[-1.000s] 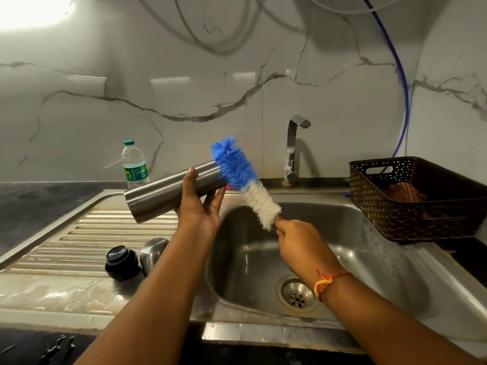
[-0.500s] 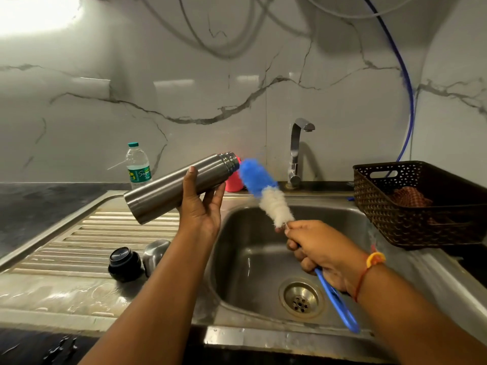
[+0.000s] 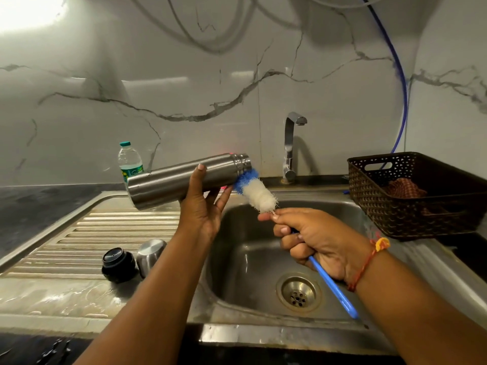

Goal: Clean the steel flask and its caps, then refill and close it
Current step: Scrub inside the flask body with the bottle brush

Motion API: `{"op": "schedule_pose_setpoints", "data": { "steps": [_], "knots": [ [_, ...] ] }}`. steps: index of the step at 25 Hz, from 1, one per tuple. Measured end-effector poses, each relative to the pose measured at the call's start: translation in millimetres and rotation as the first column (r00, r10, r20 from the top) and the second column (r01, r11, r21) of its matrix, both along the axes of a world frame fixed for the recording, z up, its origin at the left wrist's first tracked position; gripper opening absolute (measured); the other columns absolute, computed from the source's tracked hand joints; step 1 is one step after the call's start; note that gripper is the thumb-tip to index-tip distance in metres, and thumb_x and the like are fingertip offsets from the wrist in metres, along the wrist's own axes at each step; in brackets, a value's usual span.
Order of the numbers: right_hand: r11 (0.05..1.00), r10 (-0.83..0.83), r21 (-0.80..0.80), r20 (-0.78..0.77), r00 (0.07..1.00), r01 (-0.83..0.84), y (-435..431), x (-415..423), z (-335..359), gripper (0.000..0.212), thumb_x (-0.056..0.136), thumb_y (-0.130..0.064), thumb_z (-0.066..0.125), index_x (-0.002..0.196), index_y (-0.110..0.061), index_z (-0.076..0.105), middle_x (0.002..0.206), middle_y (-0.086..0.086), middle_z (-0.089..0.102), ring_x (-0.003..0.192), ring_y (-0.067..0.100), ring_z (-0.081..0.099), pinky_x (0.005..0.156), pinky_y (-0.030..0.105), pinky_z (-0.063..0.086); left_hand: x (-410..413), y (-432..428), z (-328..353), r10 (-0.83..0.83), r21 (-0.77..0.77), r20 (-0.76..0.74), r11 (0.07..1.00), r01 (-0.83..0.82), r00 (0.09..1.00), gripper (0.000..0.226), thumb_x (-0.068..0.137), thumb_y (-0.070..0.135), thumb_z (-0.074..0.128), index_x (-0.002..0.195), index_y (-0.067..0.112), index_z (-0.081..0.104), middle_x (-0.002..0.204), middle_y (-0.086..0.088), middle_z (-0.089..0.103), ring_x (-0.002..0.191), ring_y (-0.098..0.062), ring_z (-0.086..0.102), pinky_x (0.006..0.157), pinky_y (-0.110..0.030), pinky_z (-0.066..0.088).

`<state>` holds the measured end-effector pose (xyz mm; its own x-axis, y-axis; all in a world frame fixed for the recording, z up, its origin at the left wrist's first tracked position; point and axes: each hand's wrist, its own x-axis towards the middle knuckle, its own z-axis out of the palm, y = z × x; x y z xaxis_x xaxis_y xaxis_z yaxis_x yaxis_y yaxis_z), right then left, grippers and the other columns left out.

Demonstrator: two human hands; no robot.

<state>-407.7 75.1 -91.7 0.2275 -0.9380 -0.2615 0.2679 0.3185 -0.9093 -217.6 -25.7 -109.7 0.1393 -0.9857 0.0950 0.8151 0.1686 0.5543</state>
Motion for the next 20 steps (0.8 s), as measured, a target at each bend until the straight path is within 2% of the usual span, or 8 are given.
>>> {"op": "schedule_pose_setpoints", "data": {
  "steps": [3,6,10,13,16,18,20],
  "knots": [
    [0.999,-0.024,0.029,0.038,0.999,0.022,-2.6,1.2,-1.4,0.027,0.103,-0.015,0.045,0.119,-0.003,0.062,0.061,-0.002,0.042,0.047,0.003,0.026,0.037,0.012,0.019,-9.7,3.0,-2.0,-0.004,0.027,0.092,1.0,0.002,0.996,0.082,0.071,0.022,0.085,0.144,0.018,0.047,0.131,-0.016,0.066,0.112,-0.031,0.071,0.084,-0.046,0.062],
    [0.999,0.018,0.034,0.112,0.994,-0.022,-3.2,-9.9,2.8,0.027,0.101,-0.015,0.047,0.12,-0.003,0.063,0.063,-0.002,0.042,0.045,0.002,0.028,0.033,0.011,0.022,2.4,-4.1,2.8,0.034,-0.006,-0.007,0.999,-0.034,0.999,0.076,0.078,0.022,0.083,0.144,0.019,0.045,0.132,-0.016,0.066,0.11,-0.031,0.072,0.084,-0.046,0.062],
    [0.997,0.002,0.075,0.174,0.985,-0.015,-8.8,-8.7,-1.2,0.03,0.101,-0.017,0.047,0.124,-0.003,0.06,0.062,-0.002,0.043,0.043,0.002,0.03,0.03,0.012,0.026,-5.4,-0.1,-6.1,-0.025,0.006,0.099,1.0,0.025,0.995,0.084,0.073,0.023,0.086,0.145,0.017,0.044,0.133,-0.017,0.065,0.11,-0.033,0.072,0.087,-0.048,0.061],
    [0.998,0.027,0.058,0.199,0.98,-0.039,-6.2,-14.8,1.8,0.031,0.101,-0.016,0.047,0.125,-0.003,0.059,0.063,-0.002,0.04,0.043,0.002,0.028,0.031,0.01,0.023,-1.9,-4.7,-0.7,-0.033,0.01,0.035,0.999,0.033,0.999,0.086,0.073,0.026,0.087,0.146,0.013,0.045,0.131,-0.018,0.067,0.109,-0.035,0.072,0.082,-0.045,0.062],
    [0.996,0.074,0.045,0.175,0.982,-0.083,-4.5,-19.3,6.0,0.03,0.101,-0.015,0.046,0.124,-0.003,0.06,0.064,-0.002,0.039,0.044,0.001,0.027,0.032,0.01,0.021,10.5,-6.5,-1.7,-0.027,0.043,-0.004,0.999,0.027,1.0,0.074,0.08,0.029,0.083,0.142,0.01,0.047,0.119,-0.018,0.073,0.107,-0.037,0.072,0.089,-0.048,0.061],
    [0.999,0.038,0.014,0.123,0.992,-0.04,-8.2,-18.2,2.6,0.028,0.102,-0.015,0.046,0.123,-0.004,0.061,0.064,-0.002,0.04,0.045,0.002,0.027,0.031,0.011,0.023,7.1,-1.9,-4.7,-0.119,0.055,0.029,0.992,0.117,0.993,0.073,0.08,0.032,0.083,0.139,0.008,0.05,0.122,-0.019,0.072,0.112,-0.038,0.07,0.096,-0.05,0.058],
    [0.997,-0.045,-0.069,0.016,0.999,0.046,-12.9,-20.2,-1.6,0.027,0.102,-0.016,0.046,0.121,-0.007,0.063,0.062,-0.002,0.041,0.045,0.003,0.026,0.032,0.013,0.02,3.4,0.3,-2.0,-0.169,0.077,0.065,0.983,0.164,0.984,0.075,0.077,0.034,0.085,0.139,0.008,0.053,0.13,-0.02,0.068,0.118,-0.039,0.067,0.095,-0.049,0.058]
  ]
}}
